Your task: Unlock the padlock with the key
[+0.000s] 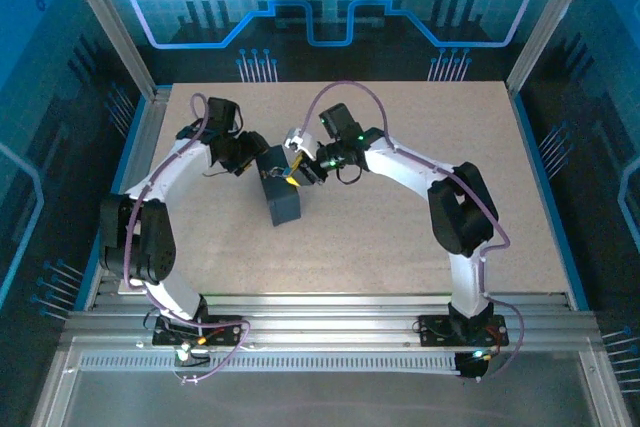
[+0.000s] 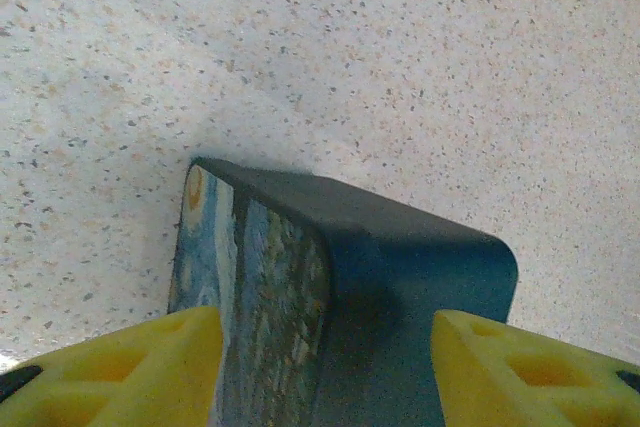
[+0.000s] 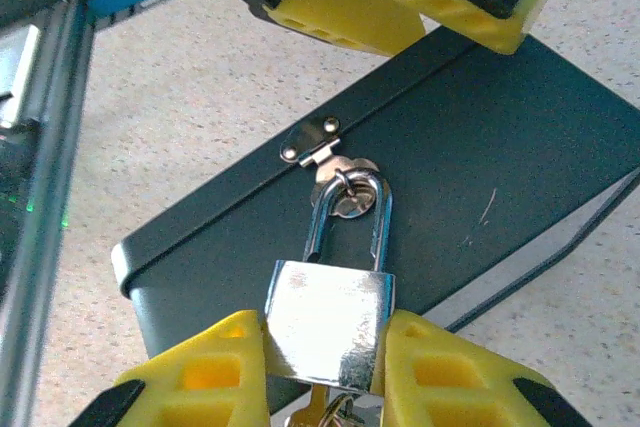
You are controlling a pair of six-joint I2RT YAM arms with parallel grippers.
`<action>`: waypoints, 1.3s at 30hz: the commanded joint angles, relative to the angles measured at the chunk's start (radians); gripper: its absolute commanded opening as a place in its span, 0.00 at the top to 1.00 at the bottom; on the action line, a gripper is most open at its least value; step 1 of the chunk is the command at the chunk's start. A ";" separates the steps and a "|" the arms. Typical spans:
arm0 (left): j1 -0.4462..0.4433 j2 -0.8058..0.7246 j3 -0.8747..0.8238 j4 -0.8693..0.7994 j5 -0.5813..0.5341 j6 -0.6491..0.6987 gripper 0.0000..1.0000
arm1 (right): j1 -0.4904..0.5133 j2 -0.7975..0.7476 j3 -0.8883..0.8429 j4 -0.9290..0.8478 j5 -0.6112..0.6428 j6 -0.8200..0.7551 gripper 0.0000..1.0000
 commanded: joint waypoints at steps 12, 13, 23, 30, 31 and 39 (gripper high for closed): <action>0.039 -0.044 -0.017 -0.002 0.031 0.043 0.42 | -0.034 -0.048 -0.002 0.276 -0.186 0.609 0.92; 0.046 -0.045 -0.017 0.002 0.032 0.041 0.41 | -0.032 -0.050 -0.008 0.285 -0.175 0.636 0.92; 0.103 0.026 0.047 0.031 0.034 0.057 0.42 | 0.000 -0.061 -0.068 0.349 -0.098 0.708 0.93; 0.109 0.120 0.093 0.073 0.080 0.103 0.41 | 0.001 -0.036 -0.069 0.318 -0.061 0.647 0.91; 0.109 0.133 0.102 0.074 0.097 0.111 0.41 | 0.001 -0.030 -0.064 0.318 -0.064 0.637 0.91; 0.107 0.195 0.142 0.051 0.193 0.183 0.45 | 0.024 0.041 0.038 0.181 -0.050 0.432 0.85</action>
